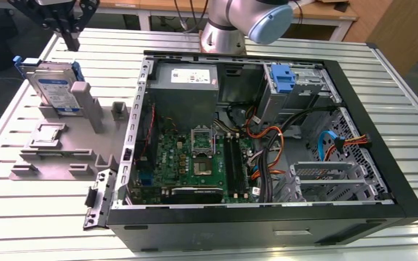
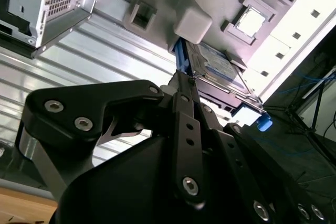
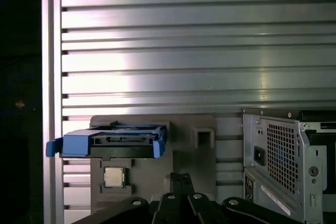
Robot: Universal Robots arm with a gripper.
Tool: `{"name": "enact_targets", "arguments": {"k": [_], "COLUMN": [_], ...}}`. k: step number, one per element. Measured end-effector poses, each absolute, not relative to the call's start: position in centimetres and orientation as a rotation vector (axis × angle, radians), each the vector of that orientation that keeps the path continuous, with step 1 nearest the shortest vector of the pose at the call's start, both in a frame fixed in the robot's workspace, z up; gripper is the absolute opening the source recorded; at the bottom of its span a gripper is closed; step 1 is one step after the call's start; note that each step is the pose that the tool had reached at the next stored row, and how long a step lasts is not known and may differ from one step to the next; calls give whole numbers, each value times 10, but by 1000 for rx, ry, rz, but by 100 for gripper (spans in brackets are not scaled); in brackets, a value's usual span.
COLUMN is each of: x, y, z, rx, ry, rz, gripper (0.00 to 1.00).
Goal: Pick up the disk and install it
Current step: 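Reach for the disk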
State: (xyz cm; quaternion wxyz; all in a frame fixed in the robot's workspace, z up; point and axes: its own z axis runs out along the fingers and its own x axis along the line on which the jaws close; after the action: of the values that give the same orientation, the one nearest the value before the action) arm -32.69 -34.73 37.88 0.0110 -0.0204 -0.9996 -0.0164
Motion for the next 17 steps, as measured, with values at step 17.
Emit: {"name": "enact_targets", "arguments": {"k": [17], "x": [-371], "y": [-345], "z": [375], "rx": [-64], "ry": [-3122], "rz": [-51], "gripper": [10]}}
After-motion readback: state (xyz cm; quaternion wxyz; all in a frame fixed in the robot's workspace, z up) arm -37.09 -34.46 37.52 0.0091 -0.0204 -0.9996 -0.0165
